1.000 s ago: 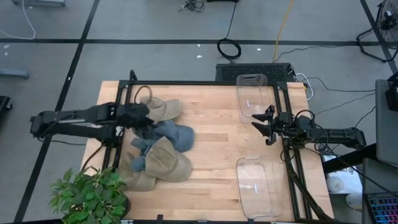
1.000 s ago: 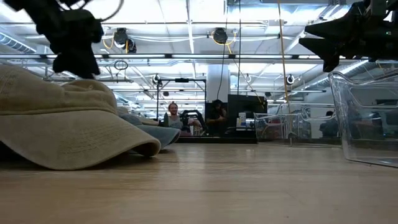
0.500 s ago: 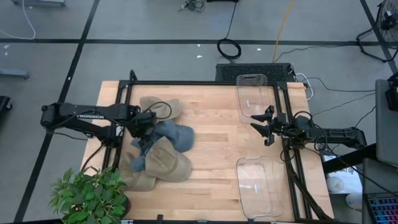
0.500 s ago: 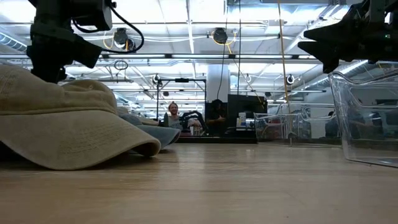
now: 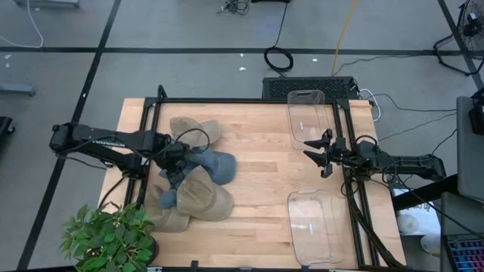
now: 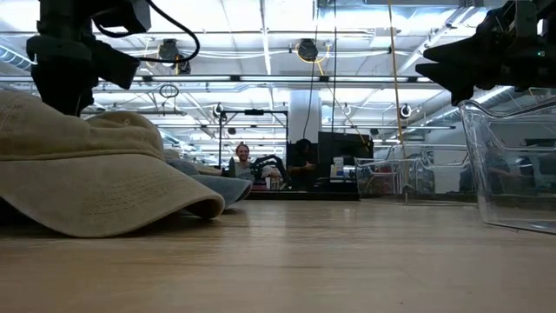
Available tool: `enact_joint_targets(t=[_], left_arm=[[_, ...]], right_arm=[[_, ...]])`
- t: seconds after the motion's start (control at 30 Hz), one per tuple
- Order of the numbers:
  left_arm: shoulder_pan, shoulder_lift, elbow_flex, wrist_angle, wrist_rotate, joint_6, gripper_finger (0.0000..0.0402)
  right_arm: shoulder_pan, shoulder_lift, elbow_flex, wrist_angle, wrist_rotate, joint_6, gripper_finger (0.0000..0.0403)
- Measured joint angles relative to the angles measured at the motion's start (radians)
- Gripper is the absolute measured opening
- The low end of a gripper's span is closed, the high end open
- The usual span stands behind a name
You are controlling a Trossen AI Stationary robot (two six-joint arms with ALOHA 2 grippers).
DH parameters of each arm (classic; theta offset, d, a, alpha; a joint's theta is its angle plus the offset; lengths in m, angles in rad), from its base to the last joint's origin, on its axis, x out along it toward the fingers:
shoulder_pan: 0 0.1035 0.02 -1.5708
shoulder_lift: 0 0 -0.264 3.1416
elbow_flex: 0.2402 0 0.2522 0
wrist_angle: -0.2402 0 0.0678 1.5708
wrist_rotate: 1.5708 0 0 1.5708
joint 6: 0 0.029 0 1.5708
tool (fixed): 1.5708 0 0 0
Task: Pick & Place hat
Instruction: Put the bottom blue cap into the top transparent bin
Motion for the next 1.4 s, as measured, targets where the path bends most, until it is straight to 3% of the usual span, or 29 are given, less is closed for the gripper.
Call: enact_joint_targets(t=[0.27,0.47,0.77,0.9,1.07,1.23,1.4], left_arm=[[-0.056,0.000,-0.086,0.078,0.018,-0.064,0.0183],[-0.085,0.000,-0.174,0.187,-0.020,-0.005,0.0184],[-0.085,0.000,-0.198,0.243,-0.056,0.014,0.0181],[-0.085,0.000,-0.198,0.243,-0.062,0.027,0.0135],[-0.083,-0.001,-0.197,0.242,-0.064,0.036,0.0018],[-0.082,-0.001,-0.144,0.224,-0.065,0.042,0.0006],[-0.085,-0.001,-0.002,0.144,-0.131,0.101,0.0004]], right_arm=[[0.000,0.000,0.000,0.000,-0.003,0.026,0.0167],[0.000,0.000,0.000,0.001,-0.003,0.021,0.0167],[0.000,0.000,0.000,0.005,-0.003,0.019,0.0167],[0.000,0.000,0.000,0.005,-0.003,0.019,0.0167],[0.000,0.000,0.000,0.005,-0.003,0.018,0.0167],[0.000,0.000,0.000,0.005,-0.003,0.018,0.0167],[0.000,0.000,0.000,0.005,-0.003,0.020,0.0167]])
